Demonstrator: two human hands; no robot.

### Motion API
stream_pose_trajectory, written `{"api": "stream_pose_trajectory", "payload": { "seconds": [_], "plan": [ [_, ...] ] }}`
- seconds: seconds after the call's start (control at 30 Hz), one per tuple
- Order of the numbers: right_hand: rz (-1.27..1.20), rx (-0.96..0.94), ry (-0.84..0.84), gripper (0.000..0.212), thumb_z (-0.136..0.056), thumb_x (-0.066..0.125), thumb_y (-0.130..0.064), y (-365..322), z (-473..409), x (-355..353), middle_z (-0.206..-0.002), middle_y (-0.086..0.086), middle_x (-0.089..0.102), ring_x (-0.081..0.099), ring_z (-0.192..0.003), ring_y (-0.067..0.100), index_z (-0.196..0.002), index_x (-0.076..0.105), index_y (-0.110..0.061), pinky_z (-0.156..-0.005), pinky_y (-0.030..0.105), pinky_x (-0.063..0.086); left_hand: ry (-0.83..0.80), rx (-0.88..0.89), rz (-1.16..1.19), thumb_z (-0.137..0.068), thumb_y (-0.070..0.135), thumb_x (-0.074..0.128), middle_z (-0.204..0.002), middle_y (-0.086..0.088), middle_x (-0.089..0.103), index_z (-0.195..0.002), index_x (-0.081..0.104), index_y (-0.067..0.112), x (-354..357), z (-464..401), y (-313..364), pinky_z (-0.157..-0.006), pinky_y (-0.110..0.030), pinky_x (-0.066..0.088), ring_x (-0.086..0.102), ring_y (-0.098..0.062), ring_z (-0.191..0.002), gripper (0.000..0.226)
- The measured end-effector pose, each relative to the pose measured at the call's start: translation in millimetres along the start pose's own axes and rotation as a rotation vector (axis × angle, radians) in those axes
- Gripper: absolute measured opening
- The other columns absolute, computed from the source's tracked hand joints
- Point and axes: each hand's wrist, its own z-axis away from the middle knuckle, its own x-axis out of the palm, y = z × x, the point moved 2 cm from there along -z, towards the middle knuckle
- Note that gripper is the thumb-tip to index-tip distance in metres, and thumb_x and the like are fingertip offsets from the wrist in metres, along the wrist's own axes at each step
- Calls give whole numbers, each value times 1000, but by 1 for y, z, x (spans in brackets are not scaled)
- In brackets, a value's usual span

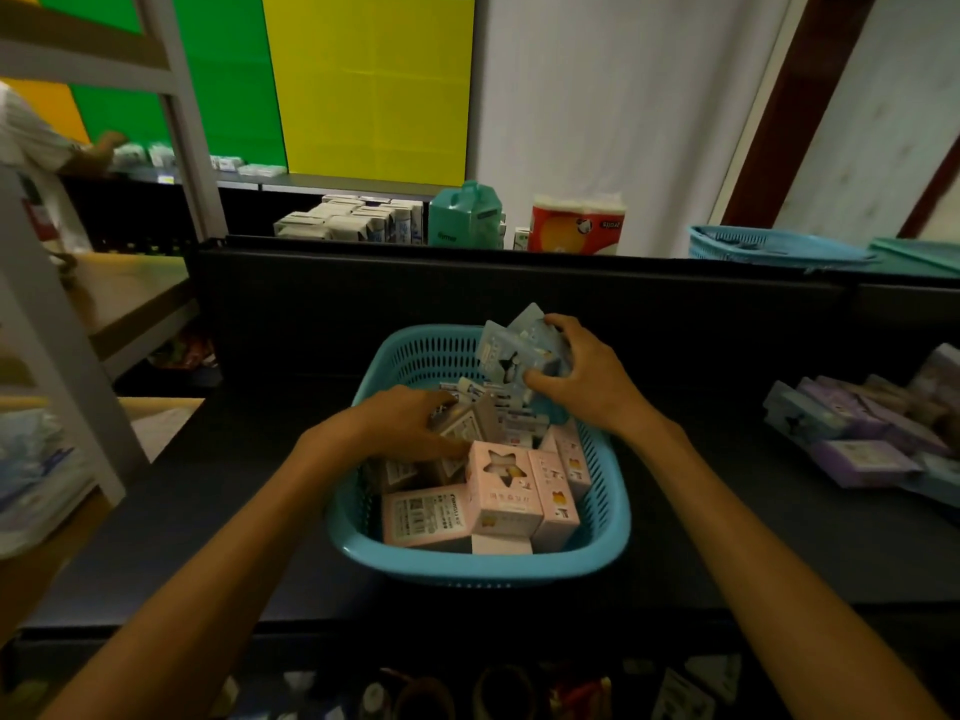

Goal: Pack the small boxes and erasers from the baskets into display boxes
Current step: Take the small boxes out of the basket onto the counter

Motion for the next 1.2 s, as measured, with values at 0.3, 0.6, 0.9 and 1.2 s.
{"api": "stream_pose_trajectory", "payload": {
  "seconds": [0.3, 0.6, 0.9, 1.2],
  "plan": [
    [-30, -50, 127, 72, -79, 71, -35, -2, 12, -16, -130, 6, 47, 51, -112, 20, -140, 35, -25, -92, 39, 50, 357, 75, 68, -82, 51, 59, -114, 6, 59, -136, 32, 36, -12, 7, -4, -80, -35, 54, 55, -7, -85, 62],
    [18, -5, 266, 69, -81, 72, -27, 3, 59, -57, -127, 8, 47, 50, -111, 17, -141, 39, -20, -89, 26, 44, 554, 259, 98, -83, 46, 63, -121, 4, 56, -139, 34, 32, -14, 11, 21, -78, -23, 44, 50, -3, -91, 65],
    [68, 90, 356, 68, -82, 71, -25, 54, 129, -118, -128, 9, 48, 45, -110, 9, -142, 39, -18, -89, 20, 36, 601, 482, 102, -80, 48, 61, -114, 6, 49, -143, 27, 37, -20, 23, 128, -80, -36, 50, 50, -11, -97, 72],
    [112, 182, 341, 71, -83, 71, -25, 149, 208, -213, -145, 8, 38, 35, -134, 25, -144, 36, -16, -108, 43, 35, 577, 583, 74, -81, 51, 60, -119, 4, 50, -143, 28, 37, 47, 6, 277, -81, -40, 51, 52, -15, -103, 72]
  ]
}}
